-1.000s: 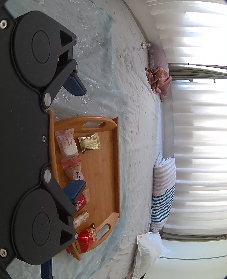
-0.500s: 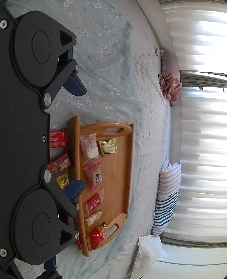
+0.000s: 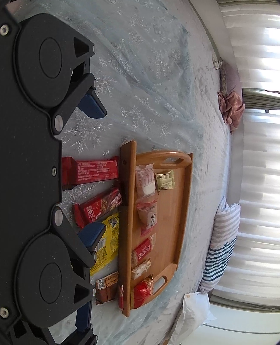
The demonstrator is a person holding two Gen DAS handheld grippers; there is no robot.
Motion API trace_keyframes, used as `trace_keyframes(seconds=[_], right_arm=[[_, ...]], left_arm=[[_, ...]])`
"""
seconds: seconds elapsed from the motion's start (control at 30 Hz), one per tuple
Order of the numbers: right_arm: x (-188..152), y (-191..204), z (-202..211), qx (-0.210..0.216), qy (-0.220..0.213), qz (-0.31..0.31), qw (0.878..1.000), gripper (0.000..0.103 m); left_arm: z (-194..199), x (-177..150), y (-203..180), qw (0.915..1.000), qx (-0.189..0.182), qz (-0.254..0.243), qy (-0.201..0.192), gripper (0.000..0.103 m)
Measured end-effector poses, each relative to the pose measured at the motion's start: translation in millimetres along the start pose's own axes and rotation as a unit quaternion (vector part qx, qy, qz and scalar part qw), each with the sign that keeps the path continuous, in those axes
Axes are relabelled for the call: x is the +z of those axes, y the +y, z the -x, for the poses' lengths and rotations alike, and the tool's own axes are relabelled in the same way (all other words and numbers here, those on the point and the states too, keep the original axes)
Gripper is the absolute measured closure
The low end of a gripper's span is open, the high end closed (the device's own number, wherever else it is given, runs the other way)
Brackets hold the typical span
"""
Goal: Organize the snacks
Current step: 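Move both open tools back to the snack pile beside the tray, then grasp the red bar with the left tool while the right tool grasps the green Peas Wasabi bag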
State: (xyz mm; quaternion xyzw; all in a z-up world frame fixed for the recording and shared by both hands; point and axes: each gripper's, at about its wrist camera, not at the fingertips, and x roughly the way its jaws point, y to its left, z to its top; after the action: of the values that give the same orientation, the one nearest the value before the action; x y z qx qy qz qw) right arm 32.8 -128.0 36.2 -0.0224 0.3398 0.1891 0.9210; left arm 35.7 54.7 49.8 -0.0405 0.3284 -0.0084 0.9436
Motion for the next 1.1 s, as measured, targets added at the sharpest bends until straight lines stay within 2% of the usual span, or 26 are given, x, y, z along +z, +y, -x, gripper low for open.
trace_keyframes(seconds=[0.3,0.33,0.47,0.57,0.63,0.77,0.83,0.9,1.0,1.1], right_arm=[[-1,-1,-2,-0.008,0.006,0.001,1.000,0.000],[-1,-1,-3,-0.008,0.006,0.001,1.000,0.000],[-2,-3,-5,-0.011,-0.001,-0.010,1.000,0.000],[-1,-4,-9,-0.018,-0.005,-0.026,0.999,0.000],[0,-2,-13,-0.013,-0.004,-0.028,1.000,0.001],[-2,4,-17,-0.010,-0.003,-0.022,1.000,0.007],[-3,4,-20,0.001,-0.002,-0.029,1.000,0.015],[-5,4,-21,0.007,0.000,-0.033,0.999,0.018],[-5,5,-21,-0.006,-0.002,-0.023,1.000,0.023],[-7,5,-24,-0.019,-0.007,-0.019,1.000,0.024]], left_arm=[[-8,-9,-4,0.9999,0.003,-0.008,0.008,0.002],[-9,-9,-4,0.9999,0.003,-0.008,0.006,0.004],[-14,-9,-1,1.0000,0.004,-0.003,0.001,0.025],[-23,-10,7,0.9996,-0.004,0.021,0.018,0.039],[-28,-12,9,0.9994,-0.004,0.028,0.018,0.039],[-33,-14,0,0.9998,0.015,-0.008,0.014,0.039],[-35,-15,-4,0.9995,0.022,-0.020,0.013,0.040],[-36,-14,-5,0.9993,0.025,-0.023,0.012,0.046],[-38,-13,-3,0.9994,0.026,-0.020,0.009,0.055],[-40,-12,1,0.9997,0.024,-0.008,0.004,0.056]])
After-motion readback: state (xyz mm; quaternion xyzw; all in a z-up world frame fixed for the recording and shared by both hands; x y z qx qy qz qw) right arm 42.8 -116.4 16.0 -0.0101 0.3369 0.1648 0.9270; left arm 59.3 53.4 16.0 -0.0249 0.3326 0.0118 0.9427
